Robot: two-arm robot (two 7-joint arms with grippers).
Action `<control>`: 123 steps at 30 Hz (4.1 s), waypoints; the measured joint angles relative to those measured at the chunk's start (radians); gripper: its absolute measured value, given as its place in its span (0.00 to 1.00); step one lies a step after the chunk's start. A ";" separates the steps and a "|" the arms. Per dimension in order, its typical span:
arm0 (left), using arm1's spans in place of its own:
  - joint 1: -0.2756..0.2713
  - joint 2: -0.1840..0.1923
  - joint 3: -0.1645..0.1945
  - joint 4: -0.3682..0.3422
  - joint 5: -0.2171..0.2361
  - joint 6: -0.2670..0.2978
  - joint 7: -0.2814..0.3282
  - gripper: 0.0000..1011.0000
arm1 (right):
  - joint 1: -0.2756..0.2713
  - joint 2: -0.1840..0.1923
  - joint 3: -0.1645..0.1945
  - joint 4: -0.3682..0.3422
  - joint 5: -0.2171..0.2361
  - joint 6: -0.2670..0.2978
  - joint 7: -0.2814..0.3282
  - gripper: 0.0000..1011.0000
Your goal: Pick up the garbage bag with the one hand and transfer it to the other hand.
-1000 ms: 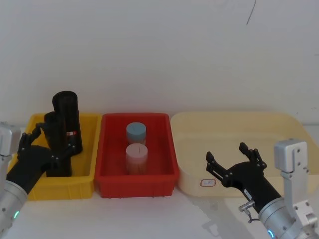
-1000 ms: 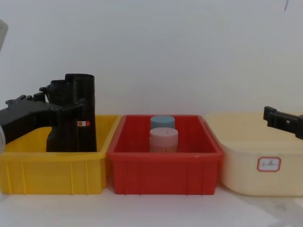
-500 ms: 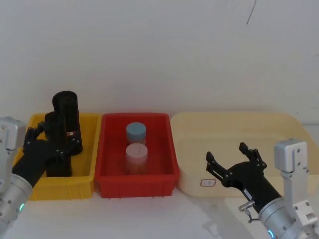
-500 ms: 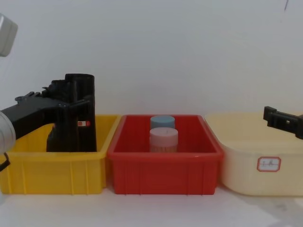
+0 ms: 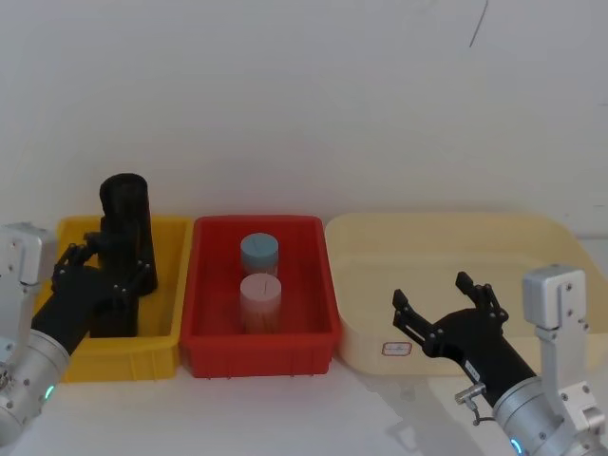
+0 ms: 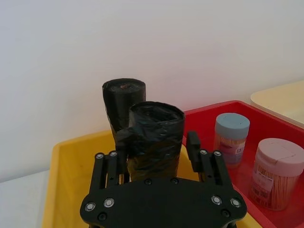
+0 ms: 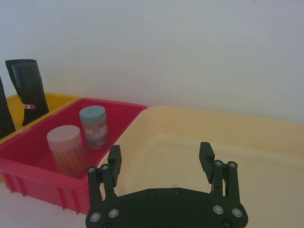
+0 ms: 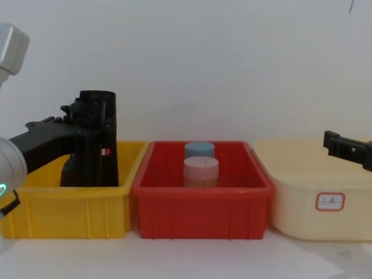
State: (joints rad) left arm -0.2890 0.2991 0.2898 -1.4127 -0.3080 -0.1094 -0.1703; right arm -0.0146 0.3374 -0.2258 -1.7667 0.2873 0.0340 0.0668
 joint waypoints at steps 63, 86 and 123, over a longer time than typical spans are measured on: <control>-0.174 -0.013 0.050 -0.096 0.033 -0.027 -0.220 0.38 | 0.000 0.000 0.000 0.000 0.000 0.000 0.000 0.99; -0.341 -0.162 0.166 0.145 -0.113 -0.126 -0.472 0.38 | 0.000 0.000 0.000 0.000 0.000 0.000 0.000 0.99; -0.393 -0.275 0.233 0.333 -0.225 -0.185 -0.574 0.38 | 0.000 0.000 0.000 0.000 0.000 0.000 0.000 0.99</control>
State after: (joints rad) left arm -0.6822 0.0245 0.5230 -1.0802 -0.5332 -0.2949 -0.7446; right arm -0.0147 0.3375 -0.2258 -1.7668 0.2874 0.0340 0.0668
